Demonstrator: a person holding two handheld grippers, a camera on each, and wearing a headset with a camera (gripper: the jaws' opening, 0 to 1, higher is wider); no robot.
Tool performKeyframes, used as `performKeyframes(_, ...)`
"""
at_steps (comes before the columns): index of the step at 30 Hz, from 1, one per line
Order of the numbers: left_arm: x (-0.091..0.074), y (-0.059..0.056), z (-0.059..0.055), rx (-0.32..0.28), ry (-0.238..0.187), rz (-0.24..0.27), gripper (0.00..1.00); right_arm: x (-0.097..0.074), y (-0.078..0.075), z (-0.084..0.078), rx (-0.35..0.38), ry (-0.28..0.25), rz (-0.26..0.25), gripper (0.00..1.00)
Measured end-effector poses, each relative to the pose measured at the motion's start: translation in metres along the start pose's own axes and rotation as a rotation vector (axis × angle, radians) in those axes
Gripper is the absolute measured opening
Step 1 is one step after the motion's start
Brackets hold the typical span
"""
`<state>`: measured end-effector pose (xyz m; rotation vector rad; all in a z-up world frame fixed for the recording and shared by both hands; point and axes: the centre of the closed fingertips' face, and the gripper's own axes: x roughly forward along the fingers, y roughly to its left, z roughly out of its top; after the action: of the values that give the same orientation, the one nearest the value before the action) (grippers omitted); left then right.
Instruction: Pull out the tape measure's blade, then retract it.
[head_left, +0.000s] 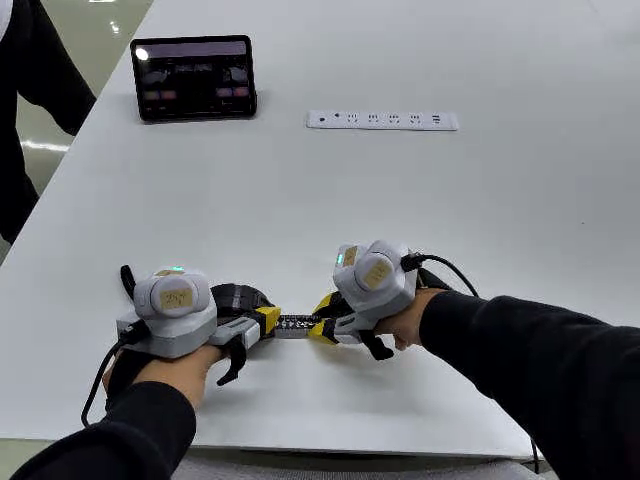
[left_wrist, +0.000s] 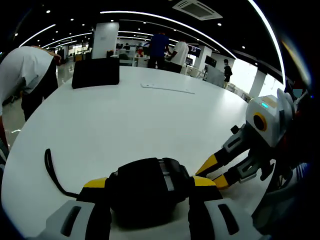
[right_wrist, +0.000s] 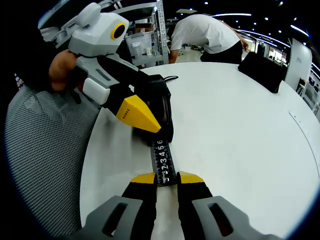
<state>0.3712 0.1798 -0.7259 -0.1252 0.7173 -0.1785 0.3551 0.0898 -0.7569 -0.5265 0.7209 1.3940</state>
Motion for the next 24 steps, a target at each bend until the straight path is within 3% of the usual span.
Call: performKeyframes(24, -0.001, -0.002, 0.001, -0.007, -0.005, -0.001, 0.58, 0.012, 0.004, 0.012, 0.004, -0.028, 0.003, 0.11)
